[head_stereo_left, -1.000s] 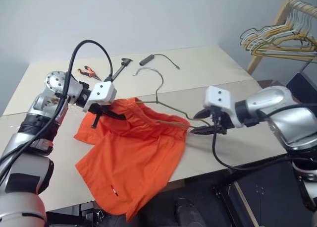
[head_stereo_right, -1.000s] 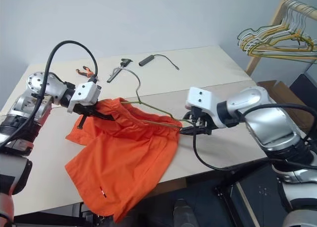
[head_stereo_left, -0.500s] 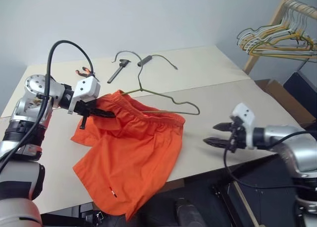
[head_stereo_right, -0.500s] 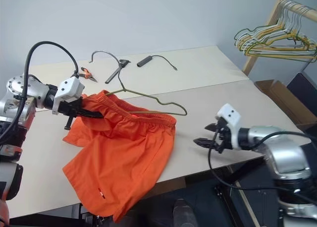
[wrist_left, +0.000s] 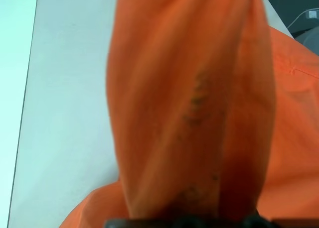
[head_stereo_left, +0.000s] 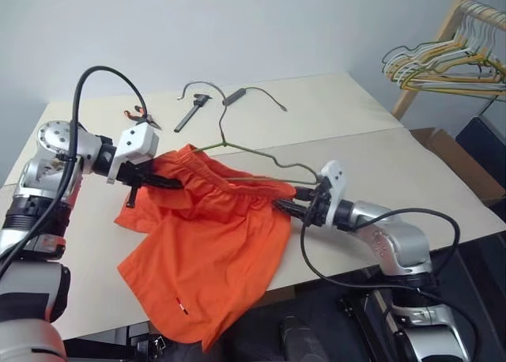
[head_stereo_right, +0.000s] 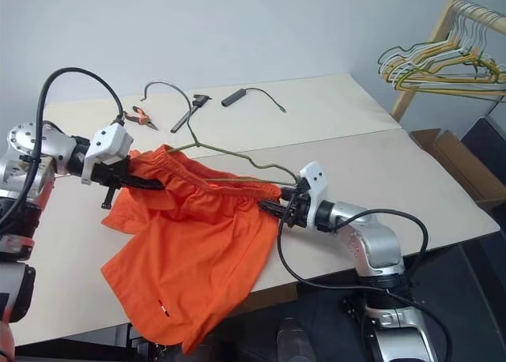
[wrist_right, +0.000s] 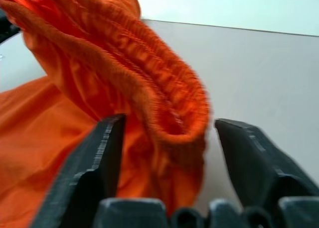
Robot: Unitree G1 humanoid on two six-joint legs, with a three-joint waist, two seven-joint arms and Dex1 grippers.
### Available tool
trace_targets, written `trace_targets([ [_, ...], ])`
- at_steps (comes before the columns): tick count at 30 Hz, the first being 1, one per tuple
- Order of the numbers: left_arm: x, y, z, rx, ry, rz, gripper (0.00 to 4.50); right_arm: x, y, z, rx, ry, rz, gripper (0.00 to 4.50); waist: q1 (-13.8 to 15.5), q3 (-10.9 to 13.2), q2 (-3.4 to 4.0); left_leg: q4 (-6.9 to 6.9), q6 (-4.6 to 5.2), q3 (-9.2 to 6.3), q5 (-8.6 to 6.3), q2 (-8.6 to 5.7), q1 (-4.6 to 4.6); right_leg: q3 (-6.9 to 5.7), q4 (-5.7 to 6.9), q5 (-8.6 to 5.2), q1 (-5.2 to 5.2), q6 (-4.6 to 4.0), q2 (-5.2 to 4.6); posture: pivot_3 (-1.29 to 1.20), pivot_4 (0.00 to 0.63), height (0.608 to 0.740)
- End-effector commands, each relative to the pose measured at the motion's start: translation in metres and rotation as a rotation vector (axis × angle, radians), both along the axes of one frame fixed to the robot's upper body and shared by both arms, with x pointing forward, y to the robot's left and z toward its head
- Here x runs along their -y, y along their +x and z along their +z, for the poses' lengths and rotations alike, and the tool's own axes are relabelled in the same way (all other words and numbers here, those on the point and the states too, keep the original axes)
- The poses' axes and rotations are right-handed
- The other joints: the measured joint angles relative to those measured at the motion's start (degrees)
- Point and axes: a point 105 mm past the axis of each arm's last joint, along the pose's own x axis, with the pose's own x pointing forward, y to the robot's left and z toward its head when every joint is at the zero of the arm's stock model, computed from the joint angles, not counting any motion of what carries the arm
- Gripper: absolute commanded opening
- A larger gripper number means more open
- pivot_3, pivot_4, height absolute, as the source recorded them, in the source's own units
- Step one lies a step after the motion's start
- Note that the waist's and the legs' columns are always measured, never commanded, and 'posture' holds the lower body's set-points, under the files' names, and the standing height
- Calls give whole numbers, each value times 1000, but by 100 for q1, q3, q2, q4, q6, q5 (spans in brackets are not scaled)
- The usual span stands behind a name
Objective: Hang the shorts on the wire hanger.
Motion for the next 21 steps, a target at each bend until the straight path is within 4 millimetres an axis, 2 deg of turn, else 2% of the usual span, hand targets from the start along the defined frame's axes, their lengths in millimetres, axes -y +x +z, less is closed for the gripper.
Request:
trace_targets([
  [1,-4,-1,15,49,-9,13,0,-2,-2,14,55,23,41,1829,-1,0,0,0,0,0,0,0,1,0,0,0,1,0,0,-79,74,740],
  [6,-6,-2,14,48,-10,25,0,7,-5,8,46,-13,37,73,-4,0,0,-2,0,0,0,0,4,0,3,0,1,0,2,-81,71,740],
  [15,-18,1,8,46,12,70,0,33,-6,11,48,-59,-5,28,-2,-1,0,-1,0,0,0,-1,3,0,1,0,2,0,1,-97,61,740],
  [21,-37,-2,-11,72,166,57,0,51,-7,16,37,-95,-15,28,-15,-1,0,-3,0,2,0,1,4,0,0,0,1,0,1,-103,53,740],
])
